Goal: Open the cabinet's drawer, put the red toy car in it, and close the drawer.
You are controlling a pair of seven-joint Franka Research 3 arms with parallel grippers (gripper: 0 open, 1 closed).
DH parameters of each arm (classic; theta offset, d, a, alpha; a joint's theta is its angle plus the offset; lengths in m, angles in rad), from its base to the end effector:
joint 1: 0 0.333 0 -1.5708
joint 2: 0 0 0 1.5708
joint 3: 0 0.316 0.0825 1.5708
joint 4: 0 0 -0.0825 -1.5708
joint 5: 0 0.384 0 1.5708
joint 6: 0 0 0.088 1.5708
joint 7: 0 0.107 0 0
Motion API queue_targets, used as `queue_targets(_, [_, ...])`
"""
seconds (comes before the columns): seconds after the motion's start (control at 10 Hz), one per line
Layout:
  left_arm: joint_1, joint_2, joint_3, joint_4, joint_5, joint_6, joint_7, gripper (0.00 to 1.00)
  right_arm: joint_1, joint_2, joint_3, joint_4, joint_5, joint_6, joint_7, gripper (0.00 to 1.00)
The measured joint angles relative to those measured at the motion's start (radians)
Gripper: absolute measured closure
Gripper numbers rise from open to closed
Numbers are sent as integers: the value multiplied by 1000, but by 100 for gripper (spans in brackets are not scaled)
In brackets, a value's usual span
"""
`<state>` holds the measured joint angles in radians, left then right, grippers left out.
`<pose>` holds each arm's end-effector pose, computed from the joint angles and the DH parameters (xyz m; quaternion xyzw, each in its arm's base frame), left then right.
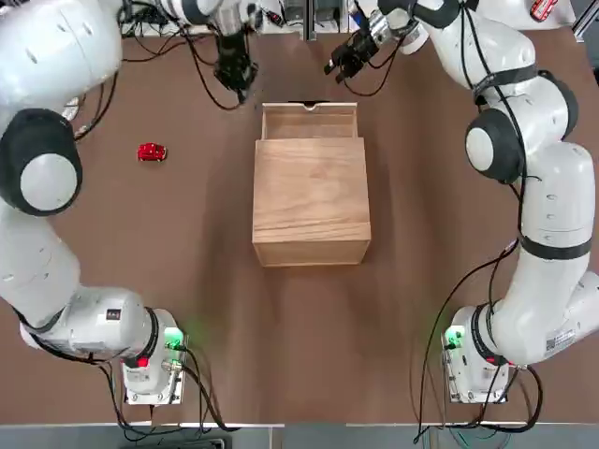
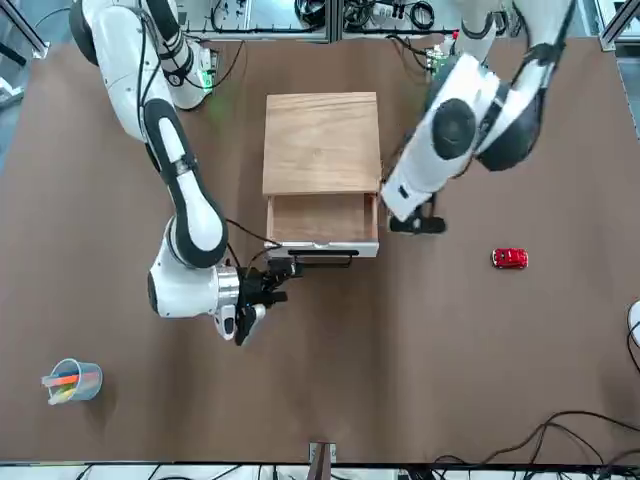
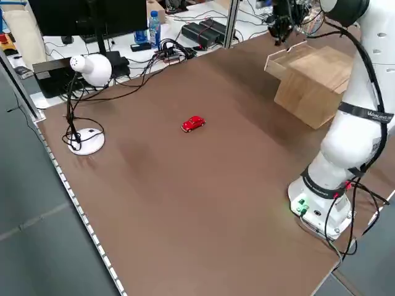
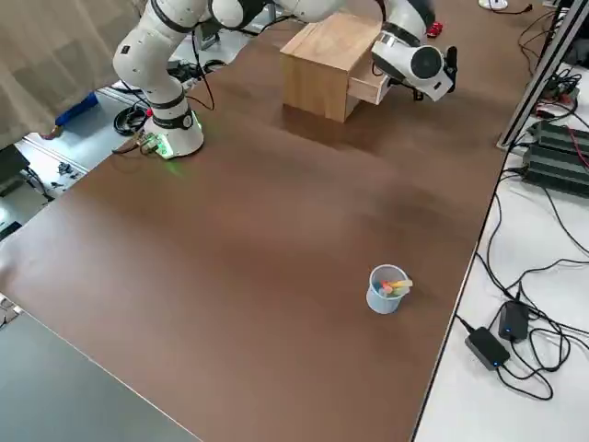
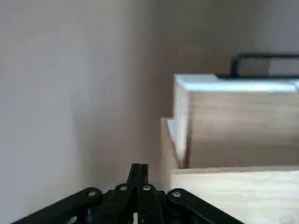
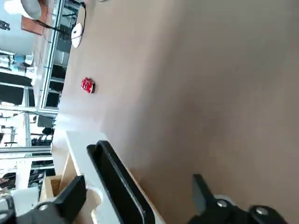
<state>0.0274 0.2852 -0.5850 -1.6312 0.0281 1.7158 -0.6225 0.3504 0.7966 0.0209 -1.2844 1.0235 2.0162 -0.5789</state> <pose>0.5414 -0.2965 0.4643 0.9944 0.0325 -0.0995 0.0113 0.6859 0.3164 0.2923 -0.8755 -0.1943 -0.0174 0.4420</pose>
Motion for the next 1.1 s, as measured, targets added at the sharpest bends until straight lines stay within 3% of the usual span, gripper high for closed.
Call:
queue_targets(0.2, [78, -34, 3, 0, 2, -30, -164, 96, -2, -6, -58, 32, 0, 11, 0, 0])
queue_targets(0.4, [157, -50, 5, -20, 6, -33, -264, 85, -6, -9, -159, 68, -34, -20, -2, 0])
queue_targets(0.6, [261, -61, 5, -81, 37, 1, -286, 56, -11, -26, -220, 117, -143, -92, 0, 0])
queue_targets(0.9, [426, -113, 5, -279, 40, 221, -355, 11, -15, -84, -319, 130, -269, -179, 0, 0])
queue_targets(1.0, [479, -121, 5, -341, 40, 294, -383, 1, -21, -110, -338, 132, -322, -215, 1, 0])
queue_targets(1.1, [524, -123, 5, -391, 40, 357, -401, 1, -29, -138, -371, 134, -357, -277, 3, 0])
